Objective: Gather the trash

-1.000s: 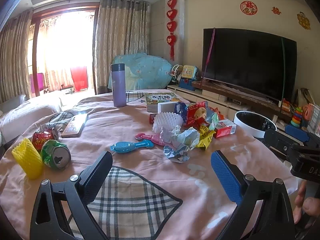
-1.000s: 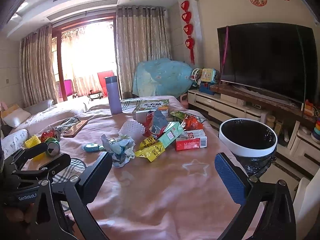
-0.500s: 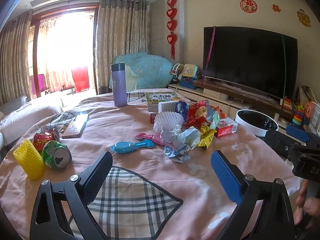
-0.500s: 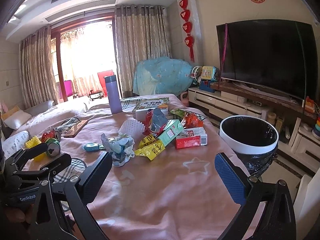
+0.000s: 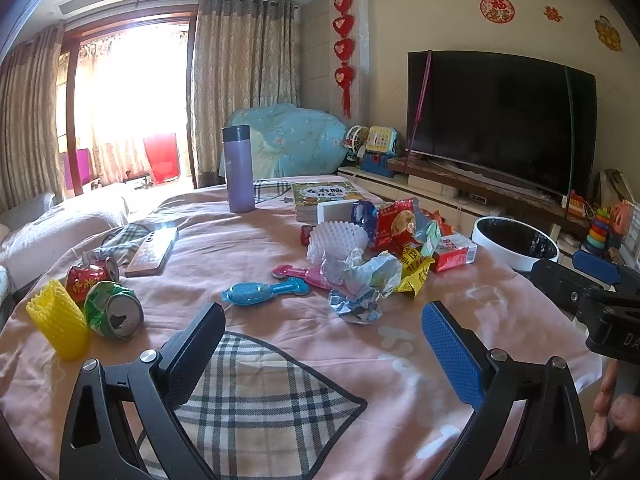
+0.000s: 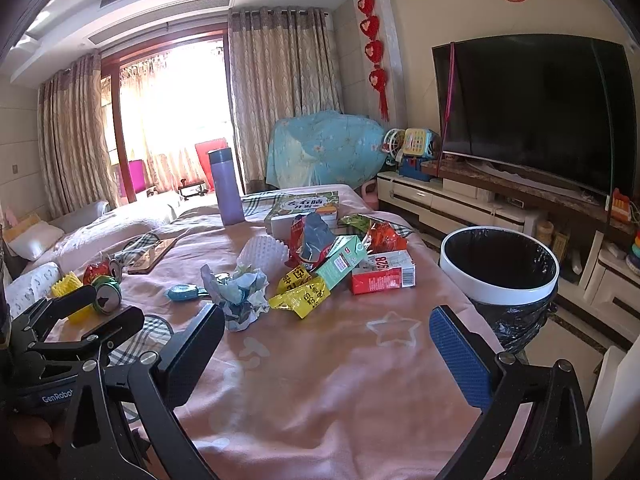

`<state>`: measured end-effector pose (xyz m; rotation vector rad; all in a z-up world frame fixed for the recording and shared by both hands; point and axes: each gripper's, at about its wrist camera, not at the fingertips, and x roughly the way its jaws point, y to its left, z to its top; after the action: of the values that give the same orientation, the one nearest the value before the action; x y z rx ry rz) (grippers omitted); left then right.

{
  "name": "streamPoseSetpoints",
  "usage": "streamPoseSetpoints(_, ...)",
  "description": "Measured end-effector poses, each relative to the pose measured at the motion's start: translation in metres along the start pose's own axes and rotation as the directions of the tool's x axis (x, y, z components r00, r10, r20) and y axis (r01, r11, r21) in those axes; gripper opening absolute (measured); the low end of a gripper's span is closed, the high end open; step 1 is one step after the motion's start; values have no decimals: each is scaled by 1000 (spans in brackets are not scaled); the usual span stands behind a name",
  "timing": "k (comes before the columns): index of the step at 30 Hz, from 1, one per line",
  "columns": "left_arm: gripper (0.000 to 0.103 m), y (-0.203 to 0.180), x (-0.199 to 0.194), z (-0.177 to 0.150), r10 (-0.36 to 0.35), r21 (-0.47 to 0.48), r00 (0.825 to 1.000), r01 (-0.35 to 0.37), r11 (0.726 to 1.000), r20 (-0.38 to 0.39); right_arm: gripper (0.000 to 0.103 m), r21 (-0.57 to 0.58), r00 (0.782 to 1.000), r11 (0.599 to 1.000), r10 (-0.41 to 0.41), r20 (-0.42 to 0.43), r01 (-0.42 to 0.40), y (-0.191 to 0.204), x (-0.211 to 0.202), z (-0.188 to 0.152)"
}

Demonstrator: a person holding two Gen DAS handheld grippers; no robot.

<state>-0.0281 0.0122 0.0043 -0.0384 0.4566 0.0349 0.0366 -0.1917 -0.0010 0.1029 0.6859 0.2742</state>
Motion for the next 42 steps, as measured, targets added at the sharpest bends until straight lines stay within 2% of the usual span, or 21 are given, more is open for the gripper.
streamPoseSetpoints(15,100,-2,8,-3,2,7,1000,-2,1000,-20,103,13,1000,1000,20,-20,-20,-3,6,-2)
streamPoseSetpoints(24,98,-1,40,7,-17,8,996,18,1000,-82,102,41,994,997,64,-89,-61,-9,34,2)
streamPoseSetpoints(28,96,0,65,15,-31,4,991,32,999,-133,95,52,987,996,79,-140,-72,-13,55,5)
streamPoseSetpoints(30,94,0,79,21,-45,-3,986,45,999,-162,89,65,981,995,91,-170,-81,-16,68,7)
streamPoseSetpoints(32,94,1,91,26,-58,-9,981,57,998,-183,79,90,974,991,113,-199,-96,-19,80,10)
streamPoseSetpoints(35,87,4,111,35,-77,-19,974,74,997,-213,69,125,961,985,143,-236,-116,-23,99,14)
streamPoseSetpoints(37,78,7,125,38,-100,-40,967,93,995,-236,65,142,952,981,162,-259,-128,-24,111,16)
streamPoseSetpoints(42,61,13,155,40,-144,-73,944,128,989,-297,64,182,929,974,189,-319,-136,-26,142,15)
